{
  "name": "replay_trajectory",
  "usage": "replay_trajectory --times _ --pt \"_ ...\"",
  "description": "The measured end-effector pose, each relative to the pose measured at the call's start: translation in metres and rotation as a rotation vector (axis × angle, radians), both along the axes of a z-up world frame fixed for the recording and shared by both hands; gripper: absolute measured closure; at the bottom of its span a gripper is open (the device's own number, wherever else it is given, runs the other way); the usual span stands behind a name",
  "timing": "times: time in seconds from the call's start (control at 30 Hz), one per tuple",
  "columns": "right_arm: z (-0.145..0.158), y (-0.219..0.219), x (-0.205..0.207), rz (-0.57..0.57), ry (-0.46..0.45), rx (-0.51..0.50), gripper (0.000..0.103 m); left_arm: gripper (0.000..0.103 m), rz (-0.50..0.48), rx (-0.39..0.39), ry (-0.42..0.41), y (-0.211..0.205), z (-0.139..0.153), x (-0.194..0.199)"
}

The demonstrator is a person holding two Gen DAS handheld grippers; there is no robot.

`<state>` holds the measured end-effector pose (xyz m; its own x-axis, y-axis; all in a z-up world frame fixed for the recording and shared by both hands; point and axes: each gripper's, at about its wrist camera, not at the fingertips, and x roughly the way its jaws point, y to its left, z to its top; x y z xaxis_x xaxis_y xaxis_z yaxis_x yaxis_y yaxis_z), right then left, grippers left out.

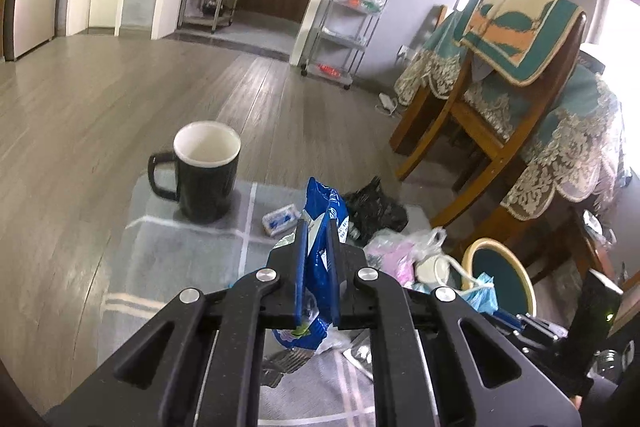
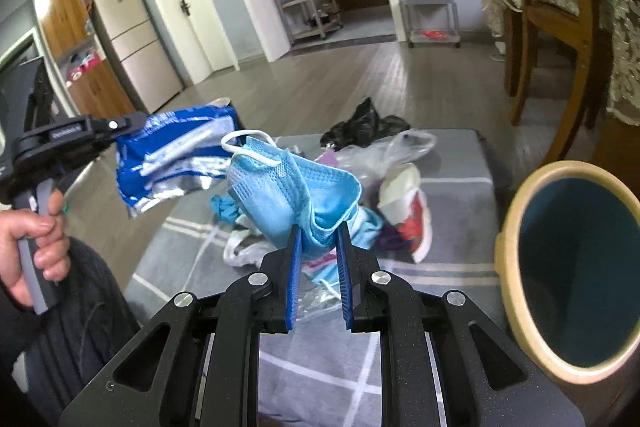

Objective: Collect trash
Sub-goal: 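Carry both items over the teal bin and open both grippers to drop them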

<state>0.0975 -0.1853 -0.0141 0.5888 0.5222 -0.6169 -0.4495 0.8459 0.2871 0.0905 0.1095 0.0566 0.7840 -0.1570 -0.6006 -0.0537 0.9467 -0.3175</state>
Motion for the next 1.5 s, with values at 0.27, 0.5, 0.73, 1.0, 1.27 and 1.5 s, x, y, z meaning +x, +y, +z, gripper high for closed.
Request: replay_trajectory --times 0.27,0.5,0.73,1.0,1.27,1.5 --pt "0.01 -0.033 -0.005 -0.097 -0.031 0.04 0.085 0.095 -0.077 -0.045 -0.065 -0.033 0.037 0.009" --pt "0.012 -0.069 -0.006 -0.219 -0.038 0.044 0.085 0.095 -0.19 -0.05 -0.069 -0.092 0.043 0.025" --pt "0.004 -0.11 -0.01 -0.376 -0.009 0.064 0.085 0.095 -0.314 -0.051 -0.027 -0.163 0.031 0.045" --pt "-0.005 -0.152 -0.011 -0.498 0.03 0.086 0.085 0.095 -0.445 -0.032 0.014 -0.253 0.013 0.066" --pt "-0.017 -0.186 -0.016 -0.628 0.087 0.103 0.085 0.095 -0.522 -0.038 0.104 -0.315 -0.027 0.084" --pt "-0.032 -0.2 -0.018 -0.665 0.143 0.082 0.085 0.095 -0.539 -0.034 0.179 -0.34 -0.059 0.103"
